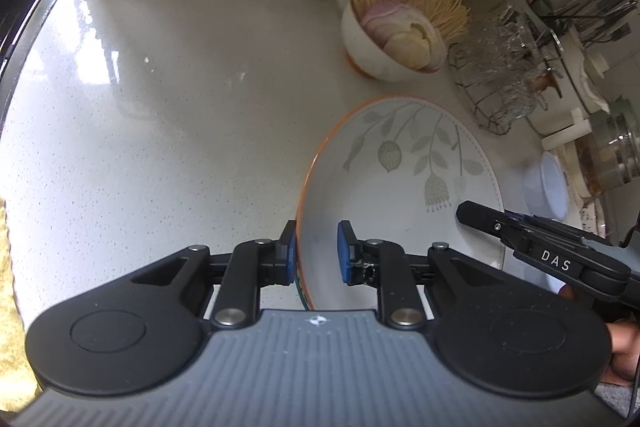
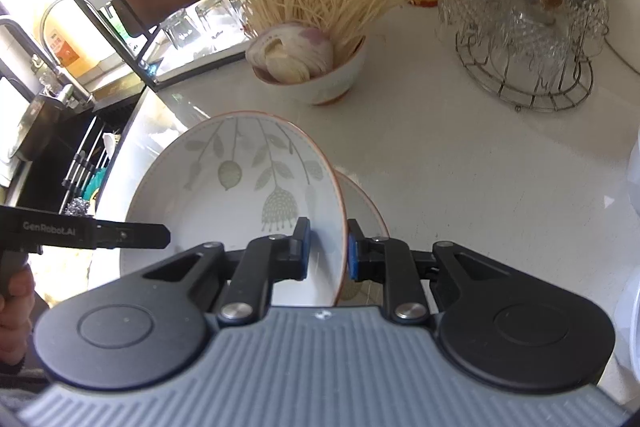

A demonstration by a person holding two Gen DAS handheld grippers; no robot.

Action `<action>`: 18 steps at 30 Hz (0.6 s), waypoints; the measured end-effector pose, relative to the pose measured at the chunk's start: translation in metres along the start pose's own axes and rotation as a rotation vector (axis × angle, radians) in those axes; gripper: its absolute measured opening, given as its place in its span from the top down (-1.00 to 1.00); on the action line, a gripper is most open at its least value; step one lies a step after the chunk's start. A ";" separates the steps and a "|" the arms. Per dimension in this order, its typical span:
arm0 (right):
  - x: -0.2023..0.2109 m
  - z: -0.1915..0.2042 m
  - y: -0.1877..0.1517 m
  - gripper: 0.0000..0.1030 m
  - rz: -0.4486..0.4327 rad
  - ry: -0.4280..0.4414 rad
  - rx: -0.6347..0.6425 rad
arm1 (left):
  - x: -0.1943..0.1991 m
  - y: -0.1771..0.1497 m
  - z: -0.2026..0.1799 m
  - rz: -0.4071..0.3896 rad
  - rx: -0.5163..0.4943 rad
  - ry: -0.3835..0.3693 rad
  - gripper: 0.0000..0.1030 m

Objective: Organize plates and bowls

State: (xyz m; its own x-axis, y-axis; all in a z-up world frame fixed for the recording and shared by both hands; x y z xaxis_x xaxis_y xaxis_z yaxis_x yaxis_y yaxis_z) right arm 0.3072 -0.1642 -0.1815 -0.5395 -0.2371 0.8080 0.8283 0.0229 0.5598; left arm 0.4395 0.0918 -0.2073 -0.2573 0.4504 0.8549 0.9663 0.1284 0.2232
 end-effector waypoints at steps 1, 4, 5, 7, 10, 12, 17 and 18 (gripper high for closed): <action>-0.001 0.000 -0.001 0.58 0.003 -0.001 0.000 | -0.002 0.000 0.000 0.005 0.002 0.007 0.55; -0.004 -0.002 -0.005 0.57 0.012 -0.011 0.003 | -0.009 -0.002 -0.002 0.017 -0.012 0.022 0.55; -0.005 -0.002 -0.006 0.56 0.015 -0.016 0.004 | -0.011 -0.003 -0.002 0.022 -0.017 0.025 0.55; -0.008 -0.004 -0.007 0.55 0.022 -0.020 -0.004 | -0.016 -0.004 -0.005 0.031 -0.027 0.036 0.55; -0.010 -0.006 -0.008 0.53 0.019 -0.016 -0.016 | -0.017 -0.005 -0.010 0.021 -0.065 0.060 0.55; -0.011 -0.005 -0.008 0.53 0.014 -0.019 -0.014 | -0.017 -0.004 -0.013 0.016 -0.081 0.069 0.55; -0.011 -0.006 -0.008 0.51 0.012 -0.015 -0.018 | -0.018 -0.003 -0.015 0.026 -0.107 0.079 0.55; -0.012 -0.006 -0.008 0.50 0.014 -0.014 -0.020 | -0.018 -0.003 -0.015 0.029 -0.110 0.081 0.55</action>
State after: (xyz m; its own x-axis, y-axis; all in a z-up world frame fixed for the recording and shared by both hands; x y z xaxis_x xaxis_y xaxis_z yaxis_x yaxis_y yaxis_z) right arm 0.3081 -0.1675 -0.1962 -0.5300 -0.2234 0.8181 0.8384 0.0070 0.5450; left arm 0.4413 0.0702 -0.2160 -0.2316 0.3789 0.8960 0.9697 0.0168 0.2435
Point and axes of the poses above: each gripper's, at about its wrist camera, not at the fingertips, and x roughly against the way its jaws point, z to its left, y to its top, the point moved 2 cm from there along -x, roughly the way its jaws point, and after that the axes turned 11 degrees about x, right-handed, at the moved point
